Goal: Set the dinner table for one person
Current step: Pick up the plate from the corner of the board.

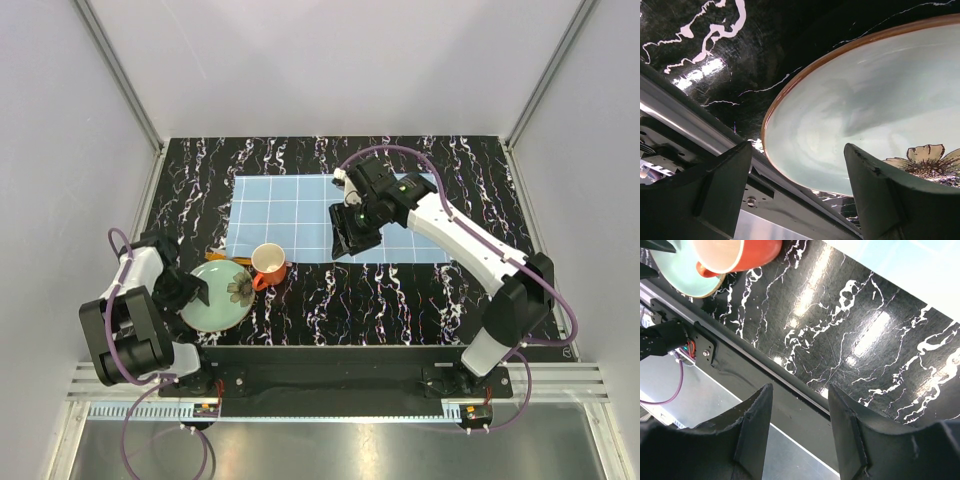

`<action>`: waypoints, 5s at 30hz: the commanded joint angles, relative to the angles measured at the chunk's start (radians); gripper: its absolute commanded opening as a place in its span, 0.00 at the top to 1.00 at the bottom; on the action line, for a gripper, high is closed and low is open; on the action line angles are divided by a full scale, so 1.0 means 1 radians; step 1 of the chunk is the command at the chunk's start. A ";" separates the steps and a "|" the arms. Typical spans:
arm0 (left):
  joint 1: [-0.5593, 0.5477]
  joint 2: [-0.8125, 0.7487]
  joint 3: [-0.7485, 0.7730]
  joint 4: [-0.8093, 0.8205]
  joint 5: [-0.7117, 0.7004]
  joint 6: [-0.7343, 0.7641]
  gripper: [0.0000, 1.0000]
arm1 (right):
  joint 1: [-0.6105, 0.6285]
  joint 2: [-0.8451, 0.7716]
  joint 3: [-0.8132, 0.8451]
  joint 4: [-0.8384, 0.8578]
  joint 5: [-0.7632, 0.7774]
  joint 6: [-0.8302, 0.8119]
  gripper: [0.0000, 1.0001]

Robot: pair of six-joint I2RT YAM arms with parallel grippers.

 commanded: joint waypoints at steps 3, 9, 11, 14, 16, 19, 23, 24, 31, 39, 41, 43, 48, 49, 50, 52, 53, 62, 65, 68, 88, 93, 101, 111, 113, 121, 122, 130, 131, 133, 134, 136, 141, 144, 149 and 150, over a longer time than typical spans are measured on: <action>0.006 0.032 -0.007 0.015 0.011 -0.017 0.21 | -0.011 -0.009 0.112 -0.035 -0.006 -0.031 0.44; 0.006 0.067 -0.024 0.043 0.058 -0.028 0.21 | -0.012 0.039 0.217 -0.096 0.005 -0.057 0.45; 0.007 0.061 -0.038 0.071 0.077 -0.030 0.21 | -0.015 0.050 0.231 -0.097 0.001 -0.046 0.45; 0.010 0.032 -0.051 0.107 0.089 -0.022 0.20 | -0.017 0.069 0.251 -0.104 -0.001 -0.023 0.44; 0.013 0.017 -0.058 0.138 0.100 -0.018 0.19 | -0.017 0.077 0.250 -0.105 -0.004 -0.005 0.45; 0.027 0.003 -0.065 0.161 0.118 -0.010 0.20 | -0.017 0.082 0.245 -0.107 -0.007 0.020 0.44; 0.038 0.004 -0.071 0.175 0.112 -0.001 0.29 | -0.017 0.079 0.242 -0.107 0.013 0.031 0.44; 0.040 0.007 -0.070 0.178 0.112 -0.001 0.33 | -0.018 0.079 0.239 -0.107 0.017 0.034 0.44; 0.040 0.038 -0.050 0.178 0.106 0.021 0.67 | -0.017 0.102 0.256 -0.113 0.027 0.035 0.44; 0.041 0.043 -0.002 0.148 0.078 0.024 1.00 | -0.018 0.122 0.257 -0.111 0.028 0.035 0.44; 0.040 0.041 0.010 0.137 0.060 0.024 1.00 | -0.020 0.126 0.256 -0.113 0.031 0.034 0.44; 0.040 0.038 0.030 0.121 0.046 0.025 1.00 | -0.021 0.129 0.254 -0.113 0.036 0.034 0.44; 0.040 0.035 0.094 0.056 0.008 0.018 1.00 | -0.029 0.132 0.250 -0.111 0.050 0.032 0.44; 0.040 0.032 0.108 0.042 -0.004 0.016 1.00 | -0.029 0.134 0.251 -0.111 0.054 0.032 0.44; 0.041 0.029 0.123 0.028 -0.014 0.013 1.00 | -0.032 0.135 0.251 -0.111 0.056 0.035 0.44; 0.040 0.012 0.163 -0.012 -0.050 -0.001 1.00 | -0.034 0.140 0.251 -0.110 0.056 0.034 0.44; 0.041 0.004 0.176 -0.024 -0.066 -0.005 1.00 | -0.035 0.140 0.251 -0.108 0.054 0.035 0.44; 0.040 -0.052 0.266 -0.096 -0.172 -0.031 1.00 | -0.043 0.146 0.260 -0.096 0.047 0.031 0.44; 0.041 -0.059 0.280 -0.101 -0.170 -0.034 1.00 | -0.043 0.148 0.260 -0.094 0.043 0.029 0.44; 0.041 -0.069 0.301 -0.103 -0.167 -0.034 1.00 | -0.045 0.151 0.256 -0.091 0.040 0.031 0.44; 0.033 -0.095 0.424 -0.058 -0.081 0.012 1.00 | -0.054 0.162 0.193 -0.050 0.010 0.046 0.45; -0.022 -0.094 0.441 -0.046 -0.077 0.015 1.00 | -0.054 0.178 0.175 -0.044 -0.012 0.057 0.45; -0.130 -0.063 0.539 -0.044 -0.109 -0.017 1.00 | -0.054 0.177 0.141 -0.022 -0.021 0.055 0.45; -0.226 -0.014 0.708 -0.118 -0.192 -0.042 1.00 | -0.060 0.169 0.112 -0.015 -0.026 0.035 0.45; -0.229 -0.006 0.723 -0.123 -0.192 -0.041 1.00 | -0.061 0.174 0.112 -0.013 -0.027 0.034 0.45; -0.256 0.017 0.786 -0.142 -0.204 -0.031 1.00 | -0.068 0.183 0.112 -0.010 -0.039 0.032 0.45; -0.261 0.021 0.798 -0.150 -0.212 -0.028 1.00 | -0.068 0.183 0.107 -0.009 -0.039 0.032 0.45; -0.312 0.078 0.950 -0.224 -0.250 -0.024 1.00 | -0.069 0.192 0.095 0.001 -0.044 0.035 0.45; -0.315 0.081 0.959 -0.225 -0.245 -0.024 1.00 | -0.071 0.192 0.093 0.001 -0.045 0.037 0.45; -0.328 0.095 0.984 -0.235 -0.244 -0.027 1.00 | -0.071 0.195 0.092 0.004 -0.044 0.037 0.45; -0.332 0.101 1.001 -0.245 -0.244 -0.030 1.00 | -0.072 0.195 0.090 0.005 -0.044 0.035 0.45; -0.336 0.118 1.053 -0.280 -0.265 -0.031 1.00 | -0.072 0.194 0.089 0.004 -0.045 0.037 0.45; -0.368 0.176 1.186 -0.371 -0.281 -0.031 1.00 | -0.074 0.195 0.081 0.007 -0.045 0.034 0.45; -0.373 0.185 1.220 -0.385 -0.276 -0.031 1.00 | -0.075 0.198 0.080 0.007 -0.049 0.031 0.45; -0.385 0.191 1.236 -0.385 -0.264 -0.037 1.00 | -0.080 0.201 0.076 0.007 -0.052 0.029 0.45; -0.391 0.196 1.242 -0.383 -0.262 -0.039 1.00 | -0.078 0.203 0.075 0.008 -0.052 0.026 0.45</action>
